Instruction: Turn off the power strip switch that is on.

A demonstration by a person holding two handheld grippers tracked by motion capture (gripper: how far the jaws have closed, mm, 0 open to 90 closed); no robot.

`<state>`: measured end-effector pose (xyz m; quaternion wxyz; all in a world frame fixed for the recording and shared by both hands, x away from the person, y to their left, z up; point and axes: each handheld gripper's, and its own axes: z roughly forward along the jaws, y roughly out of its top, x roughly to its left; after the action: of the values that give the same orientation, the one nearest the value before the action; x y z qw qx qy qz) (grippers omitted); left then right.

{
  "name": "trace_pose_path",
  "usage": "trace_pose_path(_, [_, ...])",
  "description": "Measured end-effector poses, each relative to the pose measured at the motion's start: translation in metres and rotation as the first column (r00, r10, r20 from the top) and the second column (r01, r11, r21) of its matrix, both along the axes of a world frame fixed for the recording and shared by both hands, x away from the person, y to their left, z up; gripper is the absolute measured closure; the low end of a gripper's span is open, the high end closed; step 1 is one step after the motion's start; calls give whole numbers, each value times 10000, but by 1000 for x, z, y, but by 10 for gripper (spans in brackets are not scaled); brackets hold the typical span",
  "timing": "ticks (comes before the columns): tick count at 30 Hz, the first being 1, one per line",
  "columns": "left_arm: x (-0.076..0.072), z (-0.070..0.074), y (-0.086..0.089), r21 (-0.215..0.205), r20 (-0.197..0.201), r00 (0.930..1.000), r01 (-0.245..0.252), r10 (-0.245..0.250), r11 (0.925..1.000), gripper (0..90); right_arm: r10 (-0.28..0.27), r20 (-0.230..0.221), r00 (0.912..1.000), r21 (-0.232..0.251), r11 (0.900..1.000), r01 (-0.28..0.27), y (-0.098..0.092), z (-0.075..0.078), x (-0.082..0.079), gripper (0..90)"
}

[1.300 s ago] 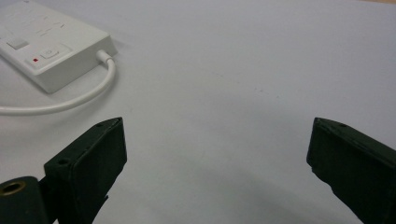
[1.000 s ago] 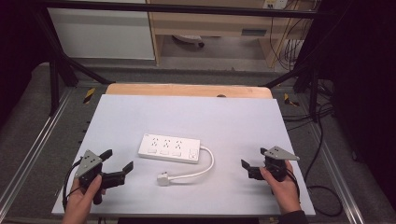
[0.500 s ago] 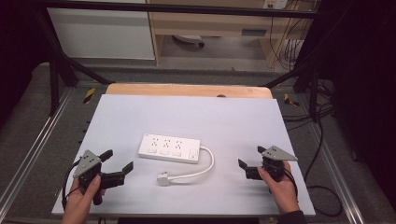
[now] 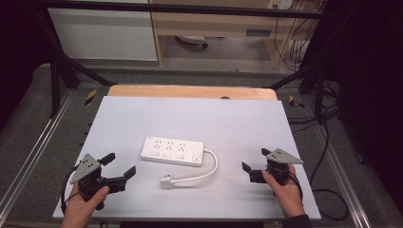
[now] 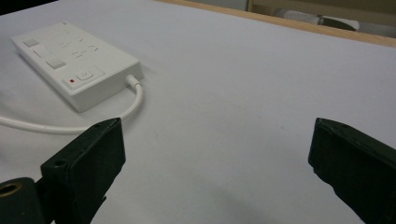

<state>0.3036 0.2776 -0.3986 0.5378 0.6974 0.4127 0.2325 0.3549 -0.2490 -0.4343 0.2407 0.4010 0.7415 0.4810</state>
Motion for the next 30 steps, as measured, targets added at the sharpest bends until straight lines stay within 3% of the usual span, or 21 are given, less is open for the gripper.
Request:
trace_pose_path(15, [6,8,1,-419,-454,9990,2,-21,9991,61,300,332,9990,87,9995,-303,2,3,-2,43])
trace_pose_path(30, [23,23,-12,-109,-613,9977,286,-292,9995,73,367,275,9989,19,9993,-368,4,3,-2,41])
